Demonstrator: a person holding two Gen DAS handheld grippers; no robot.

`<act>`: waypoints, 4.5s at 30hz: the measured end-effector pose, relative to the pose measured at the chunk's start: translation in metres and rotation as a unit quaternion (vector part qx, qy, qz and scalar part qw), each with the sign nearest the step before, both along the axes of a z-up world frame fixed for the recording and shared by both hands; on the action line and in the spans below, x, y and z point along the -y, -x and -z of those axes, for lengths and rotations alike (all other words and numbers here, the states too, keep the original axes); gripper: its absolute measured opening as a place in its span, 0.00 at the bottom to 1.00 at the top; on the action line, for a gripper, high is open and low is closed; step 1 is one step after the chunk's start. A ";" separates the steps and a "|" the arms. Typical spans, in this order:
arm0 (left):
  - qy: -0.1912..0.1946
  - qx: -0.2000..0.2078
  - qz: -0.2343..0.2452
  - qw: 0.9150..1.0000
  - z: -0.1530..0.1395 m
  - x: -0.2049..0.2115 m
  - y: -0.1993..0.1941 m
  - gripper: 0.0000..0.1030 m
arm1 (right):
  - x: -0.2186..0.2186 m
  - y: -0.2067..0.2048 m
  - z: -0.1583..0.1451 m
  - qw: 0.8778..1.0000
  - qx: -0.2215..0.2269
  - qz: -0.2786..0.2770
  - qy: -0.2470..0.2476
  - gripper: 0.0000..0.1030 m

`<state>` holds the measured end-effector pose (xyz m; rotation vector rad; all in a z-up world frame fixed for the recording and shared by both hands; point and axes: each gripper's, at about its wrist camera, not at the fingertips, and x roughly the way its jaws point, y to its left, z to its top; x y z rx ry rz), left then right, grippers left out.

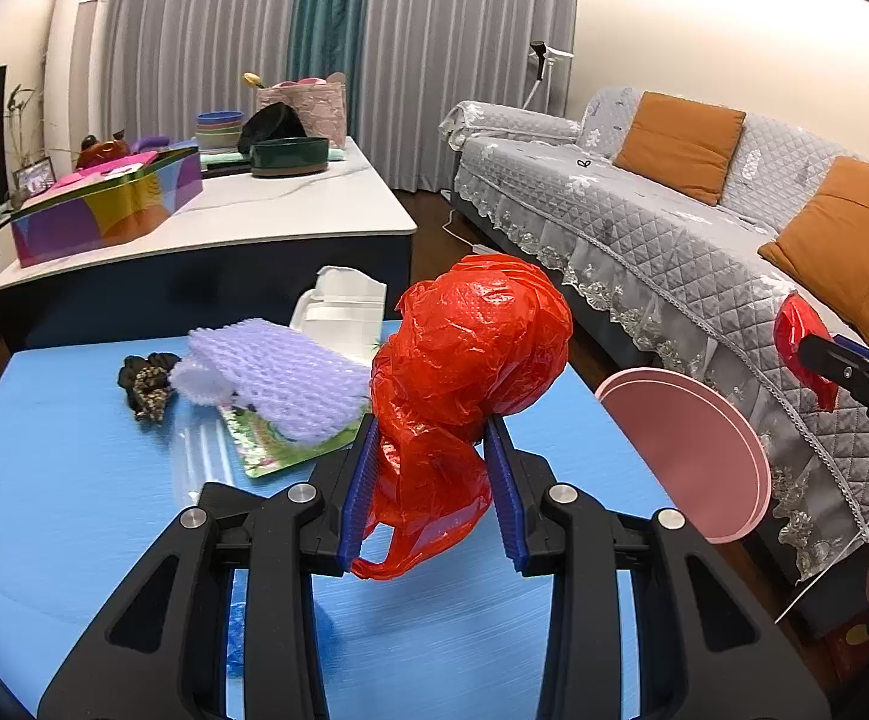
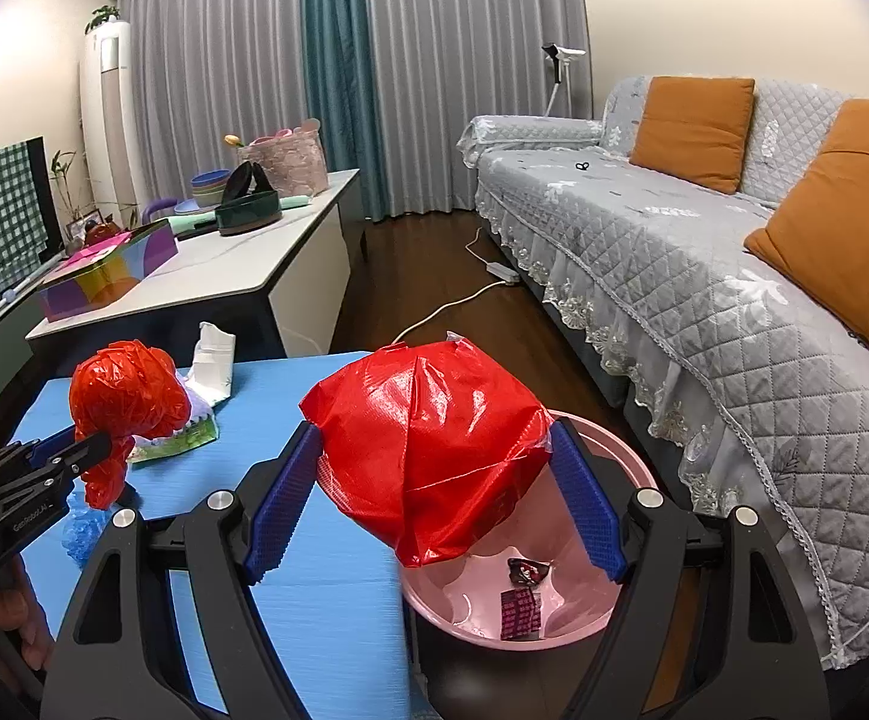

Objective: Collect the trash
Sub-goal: 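Carry both red plastic bags in the grippers over the pink bin, then open both grippers to drop the red bags into the pink bin, then move the right gripper to the blue plastic bag and close on it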

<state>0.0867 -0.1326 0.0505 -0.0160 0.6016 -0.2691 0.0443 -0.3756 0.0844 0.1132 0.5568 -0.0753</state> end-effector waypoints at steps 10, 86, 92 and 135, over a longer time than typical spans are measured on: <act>0.002 -0.005 0.013 1.000 0.005 0.019 -0.006 0.34 | 0.016 0.000 0.006 1.000 -0.005 0.012 -0.001 0.74; 0.001 -0.002 0.144 0.990 0.001 0.160 -0.046 0.45 | 0.100 -0.019 0.044 0.987 -0.027 0.157 0.011 0.83; -0.006 0.014 0.120 0.993 -0.018 0.123 -0.033 0.41 | 0.079 -0.015 0.020 0.991 0.003 0.135 0.002 0.76; 0.008 0.015 -0.063 0.998 -0.019 -0.116 0.038 0.30 | -0.091 0.000 -0.009 0.999 0.016 -0.042 -0.024 0.44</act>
